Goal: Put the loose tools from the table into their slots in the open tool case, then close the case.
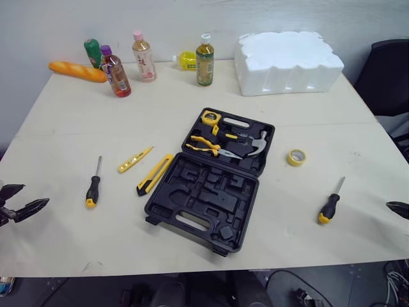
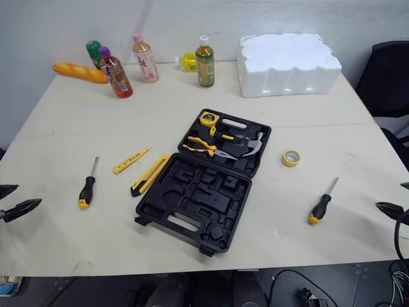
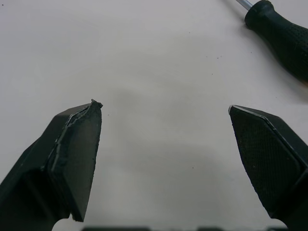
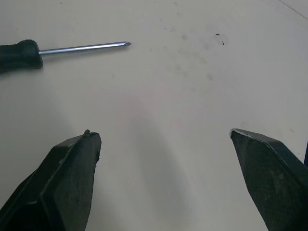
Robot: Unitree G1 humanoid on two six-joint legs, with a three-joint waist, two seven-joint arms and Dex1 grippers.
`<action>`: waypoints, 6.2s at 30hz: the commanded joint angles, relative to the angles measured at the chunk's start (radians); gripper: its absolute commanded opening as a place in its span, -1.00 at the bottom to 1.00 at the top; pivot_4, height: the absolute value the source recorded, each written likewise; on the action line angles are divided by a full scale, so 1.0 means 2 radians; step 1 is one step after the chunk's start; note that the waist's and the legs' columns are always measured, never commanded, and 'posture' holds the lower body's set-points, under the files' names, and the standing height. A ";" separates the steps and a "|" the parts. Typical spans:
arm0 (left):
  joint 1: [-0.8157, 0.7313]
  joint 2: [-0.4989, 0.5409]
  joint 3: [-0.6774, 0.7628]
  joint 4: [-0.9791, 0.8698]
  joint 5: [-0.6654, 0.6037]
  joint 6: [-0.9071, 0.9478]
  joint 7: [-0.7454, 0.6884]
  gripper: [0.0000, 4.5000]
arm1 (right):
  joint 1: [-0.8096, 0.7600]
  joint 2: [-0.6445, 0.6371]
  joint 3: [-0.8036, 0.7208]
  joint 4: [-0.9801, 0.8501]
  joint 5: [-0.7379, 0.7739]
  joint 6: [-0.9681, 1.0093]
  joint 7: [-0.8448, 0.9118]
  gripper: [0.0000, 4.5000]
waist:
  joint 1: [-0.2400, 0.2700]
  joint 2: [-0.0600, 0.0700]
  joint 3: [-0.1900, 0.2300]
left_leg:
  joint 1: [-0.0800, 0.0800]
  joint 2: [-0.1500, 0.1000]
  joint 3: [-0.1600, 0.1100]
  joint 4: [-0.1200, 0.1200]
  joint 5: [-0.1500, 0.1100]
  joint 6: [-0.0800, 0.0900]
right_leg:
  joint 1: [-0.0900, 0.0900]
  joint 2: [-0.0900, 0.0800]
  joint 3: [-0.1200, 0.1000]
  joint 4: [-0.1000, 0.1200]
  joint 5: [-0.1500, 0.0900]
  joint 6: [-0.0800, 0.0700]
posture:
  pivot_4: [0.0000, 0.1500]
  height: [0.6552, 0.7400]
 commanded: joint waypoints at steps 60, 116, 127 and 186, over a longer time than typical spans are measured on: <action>-0.379 -0.239 -0.318 -0.126 0.091 0.191 0.149 0.45 | -0.101 0.242 0.186 -0.413 0.021 0.277 -0.304 0.76 | 0.013 -0.001 -0.001 | 0.000 -0.001 0.001 0.007 0.003 -0.004 | -0.001 0.001 0.000 0.007 0.001 0.001 | 1.00 0.96; -0.371 -0.323 -0.371 -0.132 0.148 0.168 0.076 -1.00 | -0.075 0.114 0.169 -0.448 0.013 0.382 -0.244 -0.97 | 0.023 -0.003 -0.001 | -0.010 -0.005 0.003 0.010 0.005 0.000 | -0.008 0.000 0.000 0.008 0.003 0.005 | 1.00 0.96; -0.382 -0.342 -0.385 -0.135 0.146 0.174 0.062 -1.00 | -0.181 0.197 0.300 -0.403 -0.019 0.352 -0.241 -0.97 | 0.025 -0.003 -0.001 | -0.009 -0.005 0.003 0.010 0.005 0.000 | -0.009 0.000 0.000 0.008 0.003 0.005 | 1.00 0.96; 0.007 0.044 0.009 -0.047 0.019 0.104 -0.054 1.00 | 0.168 0.059 -0.168 -0.325 0.004 0.286 -0.025 1.00 | 0.019 -0.002 -0.001 | 0.001 0.000 0.004 0.004 -0.002 0.003 | 0.001 -0.002 0.001 0.000 0.002 0.001 | 1.00 0.96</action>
